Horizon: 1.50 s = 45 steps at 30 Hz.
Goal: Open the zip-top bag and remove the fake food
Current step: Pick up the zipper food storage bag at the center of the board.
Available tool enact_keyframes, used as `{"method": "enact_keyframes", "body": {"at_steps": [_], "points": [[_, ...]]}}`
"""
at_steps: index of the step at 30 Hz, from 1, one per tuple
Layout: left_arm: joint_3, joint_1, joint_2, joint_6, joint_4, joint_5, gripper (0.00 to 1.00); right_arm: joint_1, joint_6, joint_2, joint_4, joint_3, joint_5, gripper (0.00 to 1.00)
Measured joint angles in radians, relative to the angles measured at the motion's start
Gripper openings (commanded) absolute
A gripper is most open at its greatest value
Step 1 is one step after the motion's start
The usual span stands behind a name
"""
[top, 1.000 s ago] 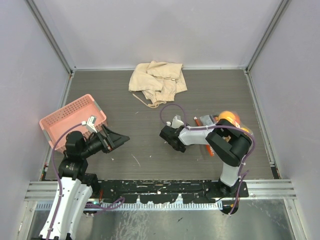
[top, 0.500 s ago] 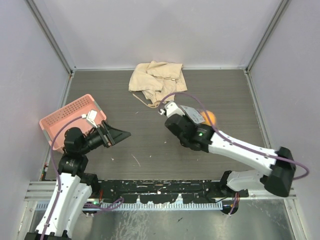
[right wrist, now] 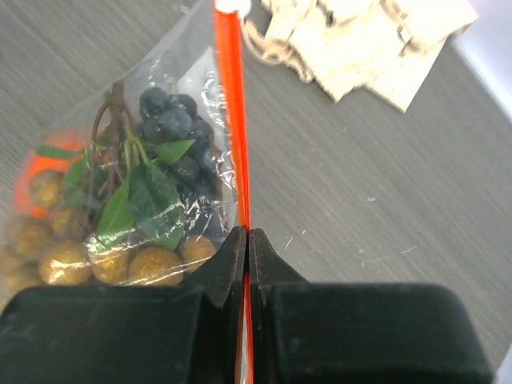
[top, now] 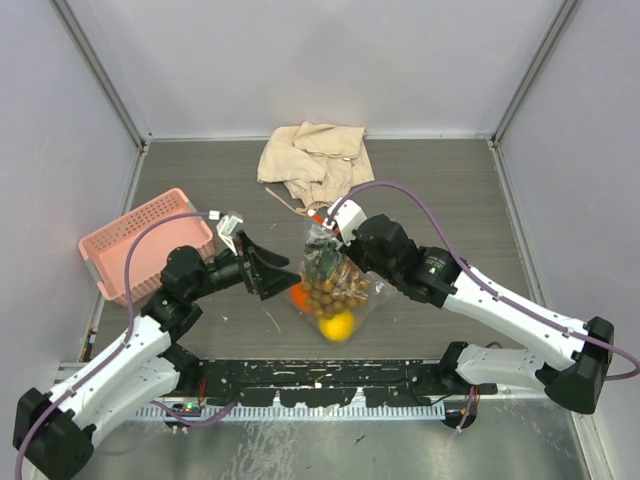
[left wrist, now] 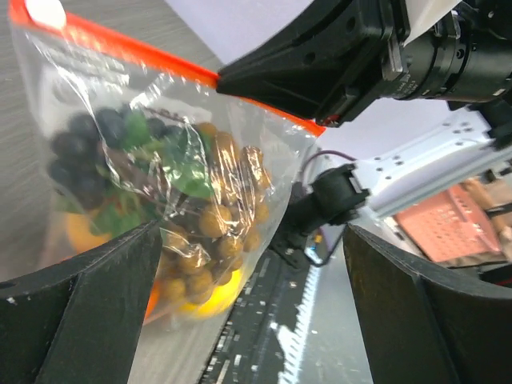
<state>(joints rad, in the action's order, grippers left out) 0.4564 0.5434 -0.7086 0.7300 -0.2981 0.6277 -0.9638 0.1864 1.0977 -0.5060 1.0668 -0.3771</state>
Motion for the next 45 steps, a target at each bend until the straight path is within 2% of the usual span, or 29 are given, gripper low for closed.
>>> {"method": "enact_keyframes", "body": {"at_steps": [9,17,24,31,35,41,45], "points": [[0.000,0.015,-0.096,-0.118,-0.064,-0.095,0.98,0.229,0.020,-0.023,0.082,-0.174,0.286,0.01],[-0.006,0.016,-0.100,-0.132,-0.068,-0.109,0.98,0.232,0.018,-0.042,0.205,-0.193,0.514,0.01],[-0.011,0.011,0.007,-0.197,0.021,-0.157,0.98,0.232,0.026,-0.042,0.251,-0.193,0.653,0.01],[-0.143,0.000,0.064,-0.162,-0.011,-0.195,0.98,0.232,0.040,-0.050,0.258,-0.193,0.736,0.01],[-0.144,-0.018,0.019,-0.142,-0.031,-0.189,0.98,0.232,0.043,-0.059,0.261,-0.193,0.779,0.01],[-0.143,-0.084,-0.119,-0.075,-0.146,-0.123,1.00,0.232,0.042,-0.060,0.267,-0.193,0.816,0.01],[-0.144,-0.108,-0.174,-0.039,-0.226,-0.092,0.95,0.232,0.040,-0.060,0.267,-0.193,0.824,0.01]]}}
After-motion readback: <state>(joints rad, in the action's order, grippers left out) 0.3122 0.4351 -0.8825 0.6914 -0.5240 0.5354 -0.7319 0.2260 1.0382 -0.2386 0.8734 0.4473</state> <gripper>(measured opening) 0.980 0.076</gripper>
